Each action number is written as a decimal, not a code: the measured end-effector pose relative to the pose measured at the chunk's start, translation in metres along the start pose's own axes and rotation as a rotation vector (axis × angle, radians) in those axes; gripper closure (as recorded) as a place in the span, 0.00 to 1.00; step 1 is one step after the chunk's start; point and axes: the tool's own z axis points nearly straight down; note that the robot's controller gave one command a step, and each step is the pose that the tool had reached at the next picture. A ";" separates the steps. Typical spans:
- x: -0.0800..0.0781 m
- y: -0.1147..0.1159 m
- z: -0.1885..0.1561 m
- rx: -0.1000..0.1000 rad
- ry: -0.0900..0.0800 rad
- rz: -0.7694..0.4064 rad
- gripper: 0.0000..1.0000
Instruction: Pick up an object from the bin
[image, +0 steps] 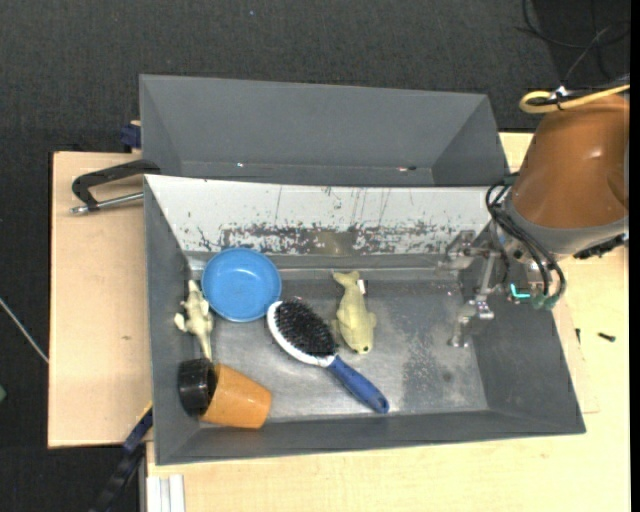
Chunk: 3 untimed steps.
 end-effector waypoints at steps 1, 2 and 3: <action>0.016 0.039 0.102 -0.002 0.003 0.006 0.00; -0.017 0.110 0.134 0.001 -0.017 0.046 0.00; -0.019 0.108 0.131 -0.001 -0.025 0.049 1.00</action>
Offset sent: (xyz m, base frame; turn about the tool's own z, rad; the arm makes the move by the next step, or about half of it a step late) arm -0.0151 0.0365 -0.0983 0.0080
